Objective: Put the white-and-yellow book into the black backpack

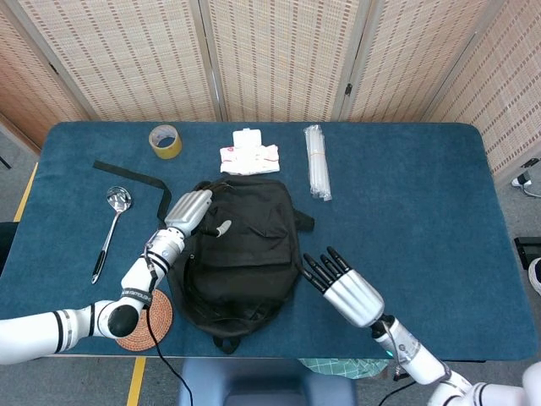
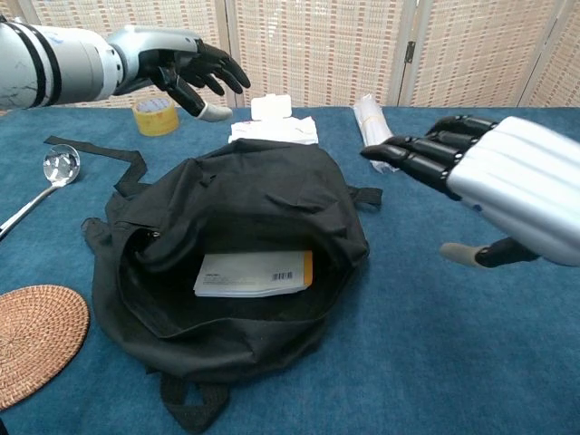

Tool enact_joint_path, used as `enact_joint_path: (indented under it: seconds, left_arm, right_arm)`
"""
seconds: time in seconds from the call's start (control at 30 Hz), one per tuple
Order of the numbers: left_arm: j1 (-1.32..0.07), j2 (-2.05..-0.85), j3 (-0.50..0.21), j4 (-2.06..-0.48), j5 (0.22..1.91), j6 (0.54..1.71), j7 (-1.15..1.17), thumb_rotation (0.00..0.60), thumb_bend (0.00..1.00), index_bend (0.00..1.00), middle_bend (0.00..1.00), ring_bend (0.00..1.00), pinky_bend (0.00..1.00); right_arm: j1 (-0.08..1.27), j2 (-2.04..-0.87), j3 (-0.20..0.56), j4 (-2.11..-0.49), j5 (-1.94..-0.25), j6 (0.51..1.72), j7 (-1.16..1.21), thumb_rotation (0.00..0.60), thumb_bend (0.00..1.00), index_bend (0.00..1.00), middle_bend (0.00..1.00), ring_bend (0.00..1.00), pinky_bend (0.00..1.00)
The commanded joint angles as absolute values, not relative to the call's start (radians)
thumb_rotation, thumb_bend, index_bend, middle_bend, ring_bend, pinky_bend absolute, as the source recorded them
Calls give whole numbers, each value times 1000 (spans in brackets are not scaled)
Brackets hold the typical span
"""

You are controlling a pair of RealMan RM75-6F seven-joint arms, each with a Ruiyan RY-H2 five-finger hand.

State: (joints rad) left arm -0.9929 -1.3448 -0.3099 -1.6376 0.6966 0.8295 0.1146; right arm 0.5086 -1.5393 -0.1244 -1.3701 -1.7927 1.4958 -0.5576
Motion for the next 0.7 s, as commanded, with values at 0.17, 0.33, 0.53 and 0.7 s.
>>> enact_joint_path:
  seconds: [0.17,0.33,0.53,0.7]
  left_arm:
    - [-888,-1283,-252,-1693,837,960,119,600,435,270,204,166,57]
    - [-791,-1266,-184,-1686,955,1109,157,600,440,291,204,170,62]
    - [-648,-1247,-114,-1672,1078,1293,149,600,440,275,199,158,51]
    - [-523,-1218,-60,-1684,1173,1426,110,600,434,246,179,136,30]
  right_arm:
    - [440,-1400,-115,-1462,-1722,1512,-425,600,222,133,214,326,284]
    - [423,-1298,-90,-1528,-1631,1471,-258,600,224,147,239,339,307]
    - [386,-1208,-88,-1550,-1549,1415,-102,600,236,83,82,164,142]
    - [336,-1155,-91,-1553,-1514,1417,4,600,235,0,16,93,49]
